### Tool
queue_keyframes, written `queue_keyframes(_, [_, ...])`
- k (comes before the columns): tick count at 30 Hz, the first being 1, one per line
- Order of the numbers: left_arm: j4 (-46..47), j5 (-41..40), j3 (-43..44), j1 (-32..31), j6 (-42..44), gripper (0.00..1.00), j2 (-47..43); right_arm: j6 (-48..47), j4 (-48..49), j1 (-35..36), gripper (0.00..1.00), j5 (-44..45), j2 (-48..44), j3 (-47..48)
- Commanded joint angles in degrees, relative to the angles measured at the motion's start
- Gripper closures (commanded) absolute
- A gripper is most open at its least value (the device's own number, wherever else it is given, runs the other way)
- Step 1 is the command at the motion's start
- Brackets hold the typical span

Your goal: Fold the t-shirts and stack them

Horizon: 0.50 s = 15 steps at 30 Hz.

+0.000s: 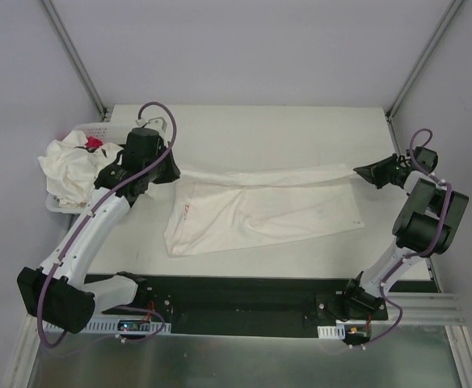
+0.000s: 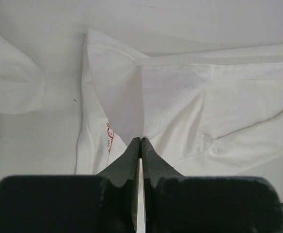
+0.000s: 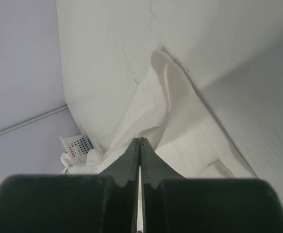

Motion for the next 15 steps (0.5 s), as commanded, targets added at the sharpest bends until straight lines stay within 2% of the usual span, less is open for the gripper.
queue_keyframes(1, [-1.51,-1.62,-1.59,-0.57,-0.96,1.00,-3.43,-1.22,-0.66,-0.65,0.99,0.86,-3.04,-0.09])
queue_keyframes(15, [-1.51,-0.30,-6.25,-1.54,-2.19,1.00,-3.52,-3.41,-0.75,-0.92,0.99,1.48,-4.53,-3.87])
